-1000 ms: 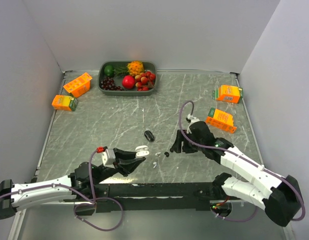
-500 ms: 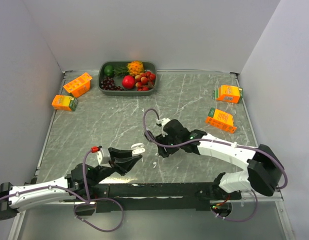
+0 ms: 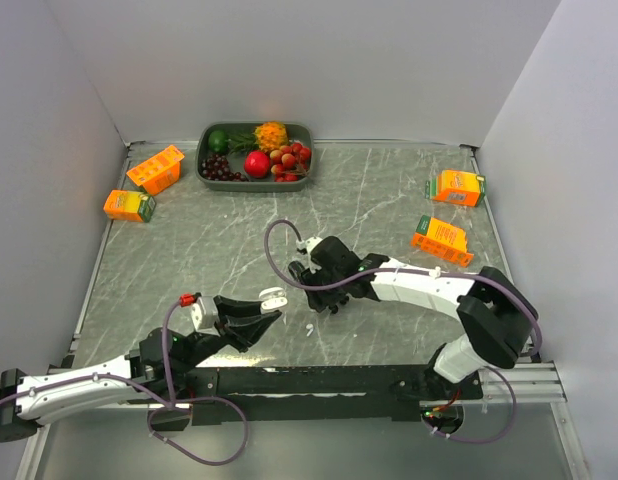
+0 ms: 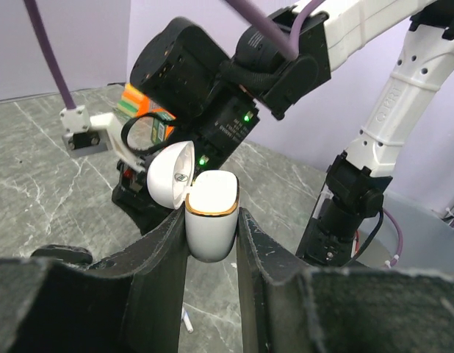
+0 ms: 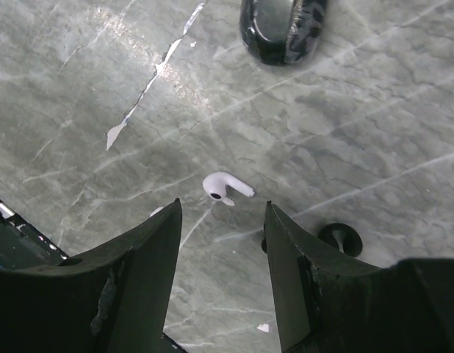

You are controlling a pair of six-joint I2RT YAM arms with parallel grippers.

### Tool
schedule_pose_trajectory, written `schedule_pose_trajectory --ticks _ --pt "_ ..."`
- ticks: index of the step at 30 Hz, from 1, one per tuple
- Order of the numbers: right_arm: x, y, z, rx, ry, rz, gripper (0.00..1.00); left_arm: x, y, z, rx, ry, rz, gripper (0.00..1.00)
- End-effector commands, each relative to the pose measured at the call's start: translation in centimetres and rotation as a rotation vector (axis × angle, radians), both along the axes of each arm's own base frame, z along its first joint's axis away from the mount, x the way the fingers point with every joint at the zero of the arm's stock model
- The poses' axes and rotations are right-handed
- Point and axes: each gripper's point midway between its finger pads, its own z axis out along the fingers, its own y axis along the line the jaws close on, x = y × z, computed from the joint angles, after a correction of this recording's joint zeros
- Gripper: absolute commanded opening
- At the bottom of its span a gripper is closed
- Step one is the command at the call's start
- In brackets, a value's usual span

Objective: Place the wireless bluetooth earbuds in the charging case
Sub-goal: Pick up the earbud from the center of the board.

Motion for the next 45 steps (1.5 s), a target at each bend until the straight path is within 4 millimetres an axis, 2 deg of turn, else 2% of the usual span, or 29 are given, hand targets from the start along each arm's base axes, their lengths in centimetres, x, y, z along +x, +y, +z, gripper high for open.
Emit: schedule_pose_trajectory --ticks 1,7,19,24,32,35,36,39,42,43,45 --pt "0.7 2.4 0.9 0.049 -0.025 0.039 0.56 0.0 0.2 -0.1 -0.017 0.014 0.004 0.01" --pt "0.4 2.4 -0.7 0.021 0.005 0.036 0.50 -0.1 -0.1 -0.4 -0.004 0.018 -0.008 0.01" --pt "0.6 1.7 -2.6 -0.038 0.020 0.020 0.42 -0.1 -0.1 -0.5 -0.003 0.023 -0.006 0.01" --pt "0.7 1.8 -2.6 -0.036 0.020 0.012 0.37 -0.1 -0.2 -0.6 -0.002 0.023 -0.007 0.01" --pt "0.7 2.0 -2.3 -0.009 0.059 -0.052 0.23 -0.1 -0.2 -0.5 -0.001 0.024 -0.006 0.01" --pt "1.0 2.1 -1.9 0.029 0.088 -0.104 0.16 -0.1 -0.2 -0.6 0.001 0.026 -0.005 0.01" --pt "1.3 2.0 -1.6 0.041 0.092 -0.124 0.09 -0.1 -0.2 -0.6 0.005 0.026 -0.006 0.01" --pt "1.6 2.1 -1.0 0.070 0.120 -0.174 0.00 0.0 -0.2 -0.5 0.003 0.026 -0.003 0.01" --pt "2.3 1.7 -0.2 0.128 0.188 -0.287 0.00 0.0 -0.2 -0.5 0.002 0.027 -0.001 0.01" --pt "3.1 0.9 -0.2 0.142 0.207 -0.343 0.00 0.0 -0.2 -0.5 0.003 0.027 0.002 0.01" --pt "3.6 0.2 0.0 0.177 0.260 -0.447 0.00 0.1 -0.1 -0.5 0.002 0.027 0.005 0.01"
